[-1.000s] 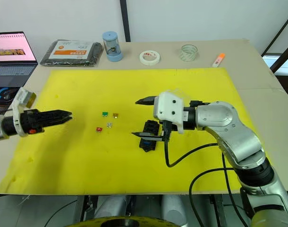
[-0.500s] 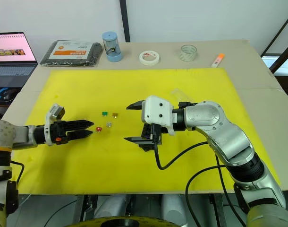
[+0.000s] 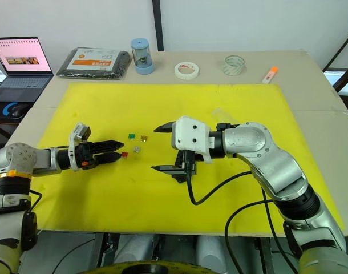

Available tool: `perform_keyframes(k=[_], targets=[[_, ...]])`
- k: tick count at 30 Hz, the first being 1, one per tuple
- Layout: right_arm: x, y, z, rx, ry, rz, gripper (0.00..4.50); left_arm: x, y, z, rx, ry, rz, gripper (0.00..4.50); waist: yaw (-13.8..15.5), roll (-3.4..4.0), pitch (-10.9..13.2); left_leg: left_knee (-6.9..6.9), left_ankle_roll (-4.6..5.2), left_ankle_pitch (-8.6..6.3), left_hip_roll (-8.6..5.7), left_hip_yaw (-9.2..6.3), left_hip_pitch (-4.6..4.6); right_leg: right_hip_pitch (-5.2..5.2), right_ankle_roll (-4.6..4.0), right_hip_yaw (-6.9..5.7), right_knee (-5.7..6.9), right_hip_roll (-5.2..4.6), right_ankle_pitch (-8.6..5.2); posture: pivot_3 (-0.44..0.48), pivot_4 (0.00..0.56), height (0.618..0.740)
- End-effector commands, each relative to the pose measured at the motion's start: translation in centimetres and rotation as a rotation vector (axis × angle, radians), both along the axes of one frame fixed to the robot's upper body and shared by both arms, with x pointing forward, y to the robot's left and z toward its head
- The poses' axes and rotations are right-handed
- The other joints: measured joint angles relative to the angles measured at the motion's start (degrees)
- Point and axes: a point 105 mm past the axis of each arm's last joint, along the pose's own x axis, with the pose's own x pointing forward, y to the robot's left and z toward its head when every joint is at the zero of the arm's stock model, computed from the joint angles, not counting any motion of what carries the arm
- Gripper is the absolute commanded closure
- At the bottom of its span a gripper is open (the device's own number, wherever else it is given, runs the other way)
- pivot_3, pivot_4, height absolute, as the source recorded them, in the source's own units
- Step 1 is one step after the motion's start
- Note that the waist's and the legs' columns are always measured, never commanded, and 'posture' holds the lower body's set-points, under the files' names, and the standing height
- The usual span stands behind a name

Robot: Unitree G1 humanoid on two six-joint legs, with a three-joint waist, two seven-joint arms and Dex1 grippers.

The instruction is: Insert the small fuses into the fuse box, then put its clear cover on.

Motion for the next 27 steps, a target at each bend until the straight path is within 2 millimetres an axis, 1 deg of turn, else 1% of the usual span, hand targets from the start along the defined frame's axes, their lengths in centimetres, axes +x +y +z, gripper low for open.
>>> perform_keyframes(k=[1,3,4,5,6,7,10,15,17,20,23,24,25,26,27], targets=[[0.1,0.0,0.6,0.007,-0.033,-0.003,0.03,-0.3,-0.8,-0.9,0.022,0.011,-0.029,0.0,0.0,0.0,0.0,0.0,0.0,0.0,0.0,0.0,0.0,0.0,0.0,0.0,0.0,0.0,0.0,0.0,0.15,0.74],[0.0,0.0,0.5,0.006,-0.026,-0.004,0.03,-0.3,-0.9,-1.0,0.022,0.009,-0.028,0.0,0.01,0.0,0.0,0.0,0.0,0.0,0.0,0.0,0.0,0.0,0.0,0.0,0.0,0.0,0.0,0.0,0.15,0.74],[0.0,-0.1,0.4,0.005,-0.023,-0.005,0.0,-0.2,-1.0,-1.1,0.026,0.008,-0.026,0.38,0.02,0.0,0.0,0.0,0.0,0.0,0.0,0.0,0.0,0.0,0.0,0.0,0.0,0.0,0.0,0.0,0.15,0.74],[0.0,-0.1,0.3,0.004,-0.021,-0.005,0.0,-0.2,-1.0,-1.2,0.031,0.006,-0.023,0.56,0.01,0.0,0.0,0.0,0.0,0.0,0.0,0.0,0.0,0.01,0.0,0.0,0.0,0.0,0.0,0.0,0.15,0.74],[0.1,-0.2,0.2,0.003,-0.02,-0.006,0.0,-0.1,-1.0,-1.2,0.037,0.001,-0.019,0.92,0.0,0.0,-0.01,0.0,0.0,0.0,0.0,0.0,0.0,0.01,0.0,0.0,-0.01,0.0,0.0,0.0,0.15,0.74],[0.1,-0.2,0.2,0.002,-0.019,-0.006,0.0,0.0,-0.9,-1.2,0.044,-0.004,-0.007,1.14,-0.02,0.0,-0.01,0.0,0.0,0.0,0.0,0.0,0.0,0.01,0.0,0.0,-0.01,0.0,0.0,0.0,0.15,0.74],[0.1,-0.2,0.0,-0.004,-0.019,-0.006,0.0,0.3,-0.6,-1.5,0.052,-0.001,0.029,2.08,-0.06,0.0,-0.01,0.0,0.0,0.0,0.0,0.0,-0.01,0.0,0.0,0.01,-0.01,0.0,0.0,0.0,0.15,0.74],[0.0,0.2,-0.1,0.002,-0.017,0.009,0.0,-0.5,-0.8,-2.1,0.069,0.01,0.022,3.9,-0.23,0.0,-0.01,-0.01,0.0,0.0,0.02,0.01,0.0,-0.02,0.0,0.01,0.0,0.0,0.0,0.0,0.15,0.74],[0.1,0.2,-0.1,0.001,-0.015,0.008,0.0,-0.6,-0.8,-2.1,0.069,0.007,0.025,4.48,-0.25,0.01,-0.02,-0.01,0.0,0.0,0.03,0.01,0.01,-0.02,0.0,0.01,0.0,0.01,0.0,0.0,0.15,0.74],[0.3,0.1,-0.2,0.002,-0.013,0.006,0.0,-0.6,-1.0,-1.0,0.02,-0.006,0.031,4.48,-0.25,0.01,-0.02,-0.01,0.0,0.0,0.04,0.02,0.02,-0.02,0.0,0.02,0.0,0.02,0.0,0.0,0.15,0.74],[0.5,-0.1,0.1,0.017,0.001,-0.004,0.0,-0.9,-1.8,1.4,-0.035,-0.066,-0.006,4.48,-0.27,0.01,-0.01,-0.01,0.0,0.0,0.04,0.02,-0.02,-0.04,0.0,0.01,-0.01,0.02,0.0,0.0,0.15,0.74],[0.6,-0.3,0.1,0.019,0.022,-0.015,0.0,-1.2,-2.2,2.5,-0.052,-0.111,-0.038,4.48,-0.26,0.01,-0.01,-0.01,0.0,0.0,0.04,0.02,-0.04,-0.05,0.0,0.01,-0.03,0.02,0.0,0.0,0.15,0.74],[0.7,-0.6,0.0,0.012,0.059,-0.035,0.0,-1.6,-2.8,4.1,-0.071,-0.174,-0.085,4.48,-0.2,-0.03,0.01,-0.01,0.0,0.0,0.04,0.02,-0.04,-0.04,0.0,0.01,-0.04,0.02,0.0,0.0,0.15,0.74],[0.9,-0.8,-0.1,0.006,0.091,-0.057,0.0,-1.9,-3.4,5.7,-0.072,-0.262,-0.127,4.48,-0.17,-0.05,0.01,-0.01,0.0,0.0,0.05,0.01,-0.07,-0.05,0.0,0.01,-0.05,0.02,0.0,0.0,0.15,0.74],[1.2,-1.1,0.0,0.009,0.133,-0.093,0.0,-2.4,-4.2,6.9,-0.033,-0.369,-0.177,4.48,-0.17,-0.06,0.02,0.0,0.0,0.0,0.05,0.0,-0.08,-0.04,0.0,0.01,-0.06,0.01,0.0,0.0,0.15,0.74]])
